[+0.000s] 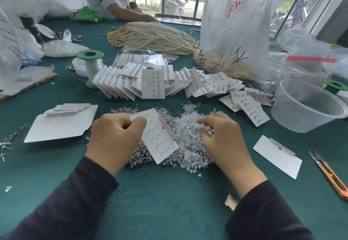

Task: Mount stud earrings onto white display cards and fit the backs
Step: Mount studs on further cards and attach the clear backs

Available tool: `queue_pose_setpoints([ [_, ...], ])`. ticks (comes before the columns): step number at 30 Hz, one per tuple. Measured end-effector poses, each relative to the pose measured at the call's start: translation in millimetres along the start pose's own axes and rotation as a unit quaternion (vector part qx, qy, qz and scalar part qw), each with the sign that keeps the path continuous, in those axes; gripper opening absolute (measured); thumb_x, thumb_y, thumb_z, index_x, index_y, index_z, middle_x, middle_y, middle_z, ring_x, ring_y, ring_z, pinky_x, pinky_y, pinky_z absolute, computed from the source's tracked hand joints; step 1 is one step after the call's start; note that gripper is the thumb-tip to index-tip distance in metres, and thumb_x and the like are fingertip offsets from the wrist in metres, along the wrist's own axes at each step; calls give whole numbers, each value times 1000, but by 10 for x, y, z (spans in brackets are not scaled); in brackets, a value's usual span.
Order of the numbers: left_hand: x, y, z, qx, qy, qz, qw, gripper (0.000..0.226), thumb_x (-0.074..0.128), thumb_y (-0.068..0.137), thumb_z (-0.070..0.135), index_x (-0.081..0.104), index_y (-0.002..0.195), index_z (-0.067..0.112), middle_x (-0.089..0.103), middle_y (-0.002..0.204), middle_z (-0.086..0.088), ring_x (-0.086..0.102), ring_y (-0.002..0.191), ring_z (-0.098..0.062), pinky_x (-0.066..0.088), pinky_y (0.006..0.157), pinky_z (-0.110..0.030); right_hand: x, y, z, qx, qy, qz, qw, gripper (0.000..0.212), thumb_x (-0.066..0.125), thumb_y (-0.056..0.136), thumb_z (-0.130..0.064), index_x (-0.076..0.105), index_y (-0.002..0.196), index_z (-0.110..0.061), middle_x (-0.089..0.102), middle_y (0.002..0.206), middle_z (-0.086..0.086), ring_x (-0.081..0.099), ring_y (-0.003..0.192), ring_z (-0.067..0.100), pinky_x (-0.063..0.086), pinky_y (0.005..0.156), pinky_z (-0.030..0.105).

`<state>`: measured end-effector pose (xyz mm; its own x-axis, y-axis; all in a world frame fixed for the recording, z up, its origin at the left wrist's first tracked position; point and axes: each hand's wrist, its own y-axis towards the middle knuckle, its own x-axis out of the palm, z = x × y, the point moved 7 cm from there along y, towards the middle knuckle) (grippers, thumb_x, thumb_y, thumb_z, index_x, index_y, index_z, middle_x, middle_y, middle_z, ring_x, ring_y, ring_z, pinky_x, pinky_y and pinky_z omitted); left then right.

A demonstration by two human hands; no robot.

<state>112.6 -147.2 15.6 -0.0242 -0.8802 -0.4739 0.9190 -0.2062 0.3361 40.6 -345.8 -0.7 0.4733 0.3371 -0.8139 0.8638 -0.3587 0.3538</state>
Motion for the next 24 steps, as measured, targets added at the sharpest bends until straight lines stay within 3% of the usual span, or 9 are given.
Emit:
queue_pose_setpoints([
  [4,25,-3,-14,-1,8,-5,1000,44,48,64,32,35,43,-4,30,44,-8,27,42,-13,24,39,-20,132,-4,-41,-5,-14,-54,998,19,65,84,-25,71,101,-19,55,97,-4,49,101,15,36,94,30],
  [6,23,-6,-12,1,12,-2,1000,46,48,64,33,37,44,-7,32,45,-10,27,42,-14,24,39,-20,171,-2,-46,-3,-23,-62,998,15,65,84,-25,72,95,-18,57,96,-4,49,101,16,36,94,33],
  [12,20,-2,-36,-8,19,-4,1000,52,46,62,38,49,49,-12,42,46,-23,31,43,-14,28,41,-22,146,1,-68,-11,9,-42,999,9,66,83,-16,69,89,-11,60,87,0,50,86,14,27,71,17],
  [15,13,-8,-33,-10,17,-7,1000,61,41,57,48,52,51,-12,50,54,-33,37,47,-21,30,44,-27,131,-8,-73,-16,30,-54,998,20,68,82,-19,67,101,-14,60,92,-2,49,86,10,31,73,15],
  [18,-1,-3,-41,-19,19,1,1000,52,46,63,38,51,51,-12,45,48,-29,32,43,-17,27,40,-22,30,-3,-8,-15,34,-39,999,27,71,79,-19,65,106,-16,58,91,-5,49,83,7,32,74,13],
  [21,8,-3,-45,-22,20,-4,1000,48,47,64,34,51,50,-12,42,46,-20,29,40,-13,26,39,-20,-38,9,72,5,20,-19,1000,18,66,81,-11,69,99,-13,58,86,-4,50,77,7,30,69,11],
  [24,7,-5,-41,-23,22,-3,999,48,46,63,34,51,51,-12,51,54,-31,35,47,-19,29,43,-27,12,5,93,20,15,-36,999,10,64,83,-12,71,90,-14,57,81,-6,50,74,8,31,68,14],
])
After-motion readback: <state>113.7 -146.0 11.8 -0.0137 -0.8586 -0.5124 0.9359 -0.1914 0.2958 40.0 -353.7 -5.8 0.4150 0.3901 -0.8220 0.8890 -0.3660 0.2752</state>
